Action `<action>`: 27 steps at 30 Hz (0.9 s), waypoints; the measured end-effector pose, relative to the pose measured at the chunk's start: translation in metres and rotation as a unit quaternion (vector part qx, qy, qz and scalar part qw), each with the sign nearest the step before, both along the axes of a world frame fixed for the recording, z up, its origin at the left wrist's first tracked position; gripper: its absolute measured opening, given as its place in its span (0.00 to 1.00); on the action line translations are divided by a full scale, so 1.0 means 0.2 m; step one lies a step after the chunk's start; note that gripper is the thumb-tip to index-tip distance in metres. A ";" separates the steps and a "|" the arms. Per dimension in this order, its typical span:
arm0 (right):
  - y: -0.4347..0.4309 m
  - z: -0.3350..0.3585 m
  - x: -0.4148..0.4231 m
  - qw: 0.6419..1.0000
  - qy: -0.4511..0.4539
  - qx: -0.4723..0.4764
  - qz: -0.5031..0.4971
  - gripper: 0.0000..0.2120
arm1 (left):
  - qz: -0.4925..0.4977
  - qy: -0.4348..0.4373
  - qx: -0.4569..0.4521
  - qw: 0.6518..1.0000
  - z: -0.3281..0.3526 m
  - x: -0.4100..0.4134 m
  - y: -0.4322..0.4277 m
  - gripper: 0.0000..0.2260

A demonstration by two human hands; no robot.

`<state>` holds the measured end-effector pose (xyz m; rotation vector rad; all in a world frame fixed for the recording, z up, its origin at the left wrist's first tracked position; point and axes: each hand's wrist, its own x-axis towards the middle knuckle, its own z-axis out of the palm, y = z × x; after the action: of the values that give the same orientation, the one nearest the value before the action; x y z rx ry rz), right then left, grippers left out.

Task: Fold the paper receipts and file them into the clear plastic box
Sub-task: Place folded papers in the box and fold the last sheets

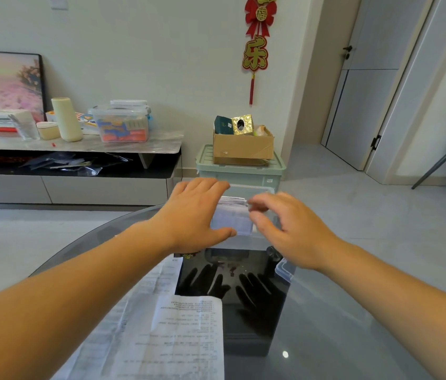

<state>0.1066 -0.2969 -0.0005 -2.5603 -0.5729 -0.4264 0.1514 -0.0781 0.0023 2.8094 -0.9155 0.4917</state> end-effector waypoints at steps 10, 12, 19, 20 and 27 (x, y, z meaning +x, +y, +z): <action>0.22 -0.14 -0.79 0.967 0.184 -0.083 0.156 0.21 | 0.019 0.185 0.004 0.983 -0.15 -0.80 0.31 0.11; 0.26 -0.15 -0.89 0.960 0.207 -0.101 0.160 0.26 | 0.007 0.224 0.020 0.974 -0.17 -0.93 0.35 0.14; 0.24 -0.16 -1.12 0.963 0.197 -0.143 0.116 0.33 | -0.016 0.254 0.042 0.966 -0.16 -1.26 0.39 0.28; 0.22 -0.16 -1.15 0.963 0.197 -0.144 0.111 0.34 | -0.023 0.262 0.045 0.964 -0.16 -1.30 0.38 0.30; 0.16 -0.19 -1.28 0.967 0.227 -0.093 0.068 0.31 | -0.046 0.281 0.010 0.958 -0.18 -1.38 0.34 0.18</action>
<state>-0.1499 -0.2652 -0.0384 -2.6459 -0.6304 0.2725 -0.1249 -0.0109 -0.0340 2.6635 -0.9075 -0.3223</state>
